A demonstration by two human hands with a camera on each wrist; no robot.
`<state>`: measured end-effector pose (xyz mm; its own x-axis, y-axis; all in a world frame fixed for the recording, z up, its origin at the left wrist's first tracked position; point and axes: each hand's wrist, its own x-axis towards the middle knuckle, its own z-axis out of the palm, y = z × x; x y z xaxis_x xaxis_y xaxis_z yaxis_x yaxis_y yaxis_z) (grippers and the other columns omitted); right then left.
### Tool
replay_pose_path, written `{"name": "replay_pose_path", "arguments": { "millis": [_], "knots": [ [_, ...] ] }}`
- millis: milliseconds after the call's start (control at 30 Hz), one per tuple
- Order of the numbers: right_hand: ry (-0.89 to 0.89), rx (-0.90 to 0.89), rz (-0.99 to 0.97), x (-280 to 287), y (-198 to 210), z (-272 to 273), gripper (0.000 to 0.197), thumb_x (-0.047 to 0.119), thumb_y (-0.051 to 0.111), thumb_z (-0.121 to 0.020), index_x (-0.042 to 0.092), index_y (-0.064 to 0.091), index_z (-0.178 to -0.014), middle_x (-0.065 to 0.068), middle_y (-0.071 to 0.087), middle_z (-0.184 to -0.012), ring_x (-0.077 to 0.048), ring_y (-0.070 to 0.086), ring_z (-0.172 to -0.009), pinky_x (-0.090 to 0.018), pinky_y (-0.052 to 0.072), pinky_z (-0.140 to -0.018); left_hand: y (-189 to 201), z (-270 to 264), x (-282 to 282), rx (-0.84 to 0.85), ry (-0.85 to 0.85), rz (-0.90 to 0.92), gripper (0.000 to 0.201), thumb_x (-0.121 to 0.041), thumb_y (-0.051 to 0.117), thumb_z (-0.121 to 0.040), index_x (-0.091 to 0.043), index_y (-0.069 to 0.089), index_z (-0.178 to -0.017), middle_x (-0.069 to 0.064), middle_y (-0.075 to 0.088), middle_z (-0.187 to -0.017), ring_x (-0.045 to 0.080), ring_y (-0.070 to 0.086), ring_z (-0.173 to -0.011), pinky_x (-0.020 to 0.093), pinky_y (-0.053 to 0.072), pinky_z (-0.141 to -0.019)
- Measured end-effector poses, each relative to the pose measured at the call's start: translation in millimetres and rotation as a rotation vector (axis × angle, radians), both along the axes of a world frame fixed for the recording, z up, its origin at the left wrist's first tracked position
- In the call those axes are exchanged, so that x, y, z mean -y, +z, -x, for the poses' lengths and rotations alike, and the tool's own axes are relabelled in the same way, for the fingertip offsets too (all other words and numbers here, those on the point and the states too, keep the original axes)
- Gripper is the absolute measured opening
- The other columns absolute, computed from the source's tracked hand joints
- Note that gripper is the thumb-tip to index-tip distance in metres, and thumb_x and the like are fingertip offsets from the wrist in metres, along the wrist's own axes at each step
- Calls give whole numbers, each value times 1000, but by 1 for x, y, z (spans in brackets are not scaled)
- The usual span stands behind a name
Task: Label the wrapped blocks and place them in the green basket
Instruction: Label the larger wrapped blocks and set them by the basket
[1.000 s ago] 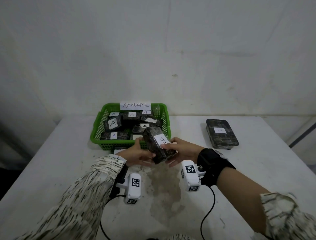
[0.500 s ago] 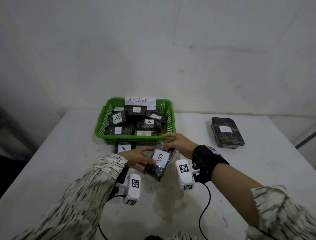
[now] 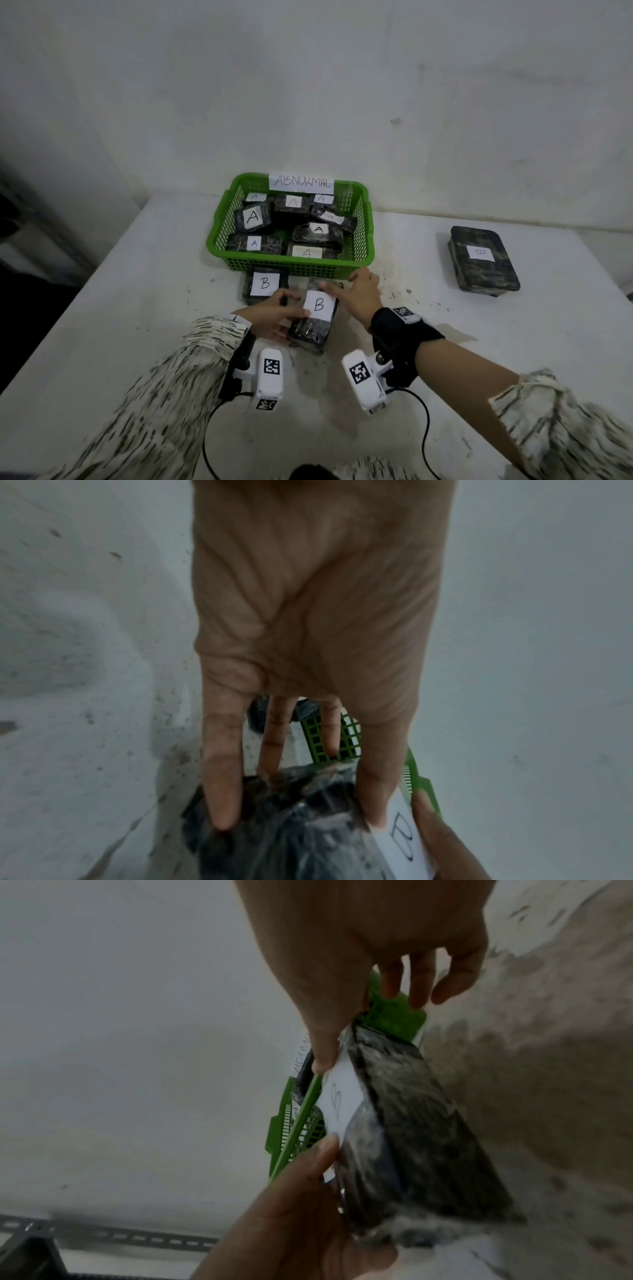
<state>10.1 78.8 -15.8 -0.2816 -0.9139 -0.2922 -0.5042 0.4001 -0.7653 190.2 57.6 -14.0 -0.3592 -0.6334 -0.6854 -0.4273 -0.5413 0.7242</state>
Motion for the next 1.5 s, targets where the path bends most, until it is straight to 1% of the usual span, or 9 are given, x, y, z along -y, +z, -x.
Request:
{"name": "replay_pose_path", "arguments": {
  "millis": [133,233,400,567,667,767,900,1033,1500],
  "knots": [
    [25,342,-220,2,3,-16,69,45,62,-89,-17,49,-117,-35,58,-110,-43,61,-91,-50,52,-78,-3,0,7,-17,145,43,38,-14,62,-88,-16,35,-115,10,52,-97,22,57,-72,37,53,-62],
    [87,388,-241,8,4,-25,29,16,67,-88,0,56,-109,-22,62,-117,-30,60,-91,-52,50,-91,-8,-1,12,8,225,70,37,-12,62,-88,-15,36,-114,10,53,-93,21,56,-72,38,51,-59],
    [217,426,-312,16,-3,-27,48,-9,56,-88,1,48,-135,-22,58,-129,-28,57,-97,-42,49,-87,-12,-5,18,18,293,28,35,-9,60,-89,-13,35,-114,19,50,-115,31,55,-89,46,49,-76],
    [241,400,-290,18,-8,-25,46,-7,56,-89,1,49,-134,-22,59,-129,-27,57,-94,-35,51,-75,-6,-7,22,184,169,107,37,-21,59,-91,-11,37,-119,15,52,-120,31,56,-102,41,51,-78],
    [205,375,-262,15,-11,-18,53,-1,59,-90,-1,41,-140,-23,59,-128,-23,58,-88,-31,49,-72,6,-5,24,318,63,190,28,-30,56,-92,-15,42,-111,4,52,-95,23,57,-84,34,52,-58],
    [129,381,-211,11,-11,-1,54,4,57,-93,-2,35,-142,-26,56,-129,-26,55,-90,-25,47,-66,17,4,29,392,10,408,19,-30,53,-94,-14,48,-103,0,50,-80,19,52,-74,29,40,-60],
    [45,237,-75,7,-10,28,39,14,62,-90,4,51,-127,-17,62,-116,-29,58,-100,-38,47,-88,34,40,36,314,23,570,14,-29,52,-93,-17,54,-98,9,60,-103,27,56,-90,31,41,-75],
    [-104,133,26,5,-8,69,34,16,67,-83,9,58,-116,-21,65,-108,-34,61,-100,-37,47,-84,34,100,42,425,-89,718,24,-36,55,-89,-23,58,-109,11,56,-118,32,45,-117,40,36,-101],
    [-536,-247,17,10,-16,221,43,22,59,-87,13,49,-128,-18,42,-135,-35,35,-126,-38,28,-101,-4,224,54,896,-117,557,87,-36,57,-85,-17,1,-149,18,22,-150,38,18,-138,54,9,-114]
  ]
}}
